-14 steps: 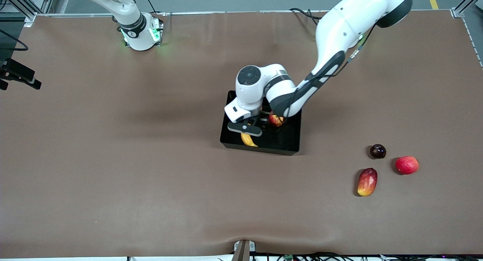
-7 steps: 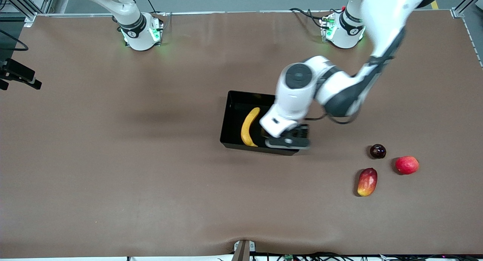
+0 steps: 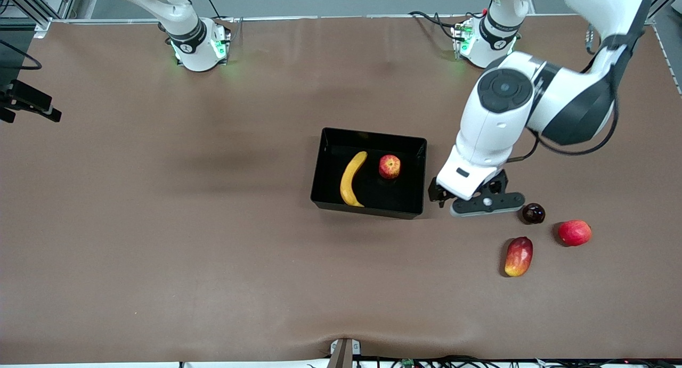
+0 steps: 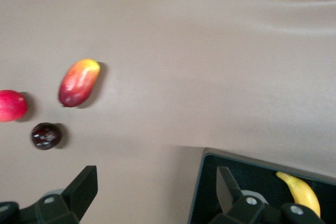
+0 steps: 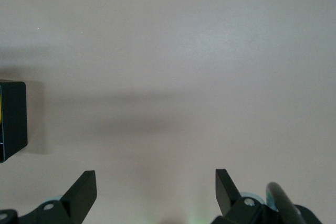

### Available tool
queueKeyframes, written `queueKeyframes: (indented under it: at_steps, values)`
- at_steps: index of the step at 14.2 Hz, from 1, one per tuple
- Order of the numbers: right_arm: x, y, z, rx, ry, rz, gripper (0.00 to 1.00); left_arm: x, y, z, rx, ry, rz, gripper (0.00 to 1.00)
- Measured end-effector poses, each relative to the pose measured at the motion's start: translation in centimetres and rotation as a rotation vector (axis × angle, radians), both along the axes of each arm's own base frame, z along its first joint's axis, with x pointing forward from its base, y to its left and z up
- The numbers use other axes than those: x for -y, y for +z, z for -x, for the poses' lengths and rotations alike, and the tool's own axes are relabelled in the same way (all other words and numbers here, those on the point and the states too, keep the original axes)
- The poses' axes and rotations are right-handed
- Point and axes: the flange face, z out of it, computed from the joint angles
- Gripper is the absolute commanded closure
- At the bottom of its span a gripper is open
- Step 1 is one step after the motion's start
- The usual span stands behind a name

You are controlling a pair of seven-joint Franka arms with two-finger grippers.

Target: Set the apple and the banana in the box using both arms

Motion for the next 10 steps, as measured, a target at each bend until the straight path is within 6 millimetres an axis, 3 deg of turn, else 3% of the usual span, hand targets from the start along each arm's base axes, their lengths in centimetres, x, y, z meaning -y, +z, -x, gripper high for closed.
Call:
queueKeyframes:
  at_steps: [3,6,10]
  values:
    - [0.3,-0.5,-0.1,-0.004,-0.003,0.016,0.00,-1.1,2.7,1.1,-0.017,-0.014,-0.068,0.00]
    - [0.6,-1.2,-0.1,0.020,-0.009,0.019,0.00,-3.9,4.5,0.9,-0.030,-0.027,-0.103,0.00]
    - [0.9,-0.6,0.5,0.038,0.000,0.060,0.00,-6.2,7.4,1.4,-0.035,-0.064,-0.103,0.00]
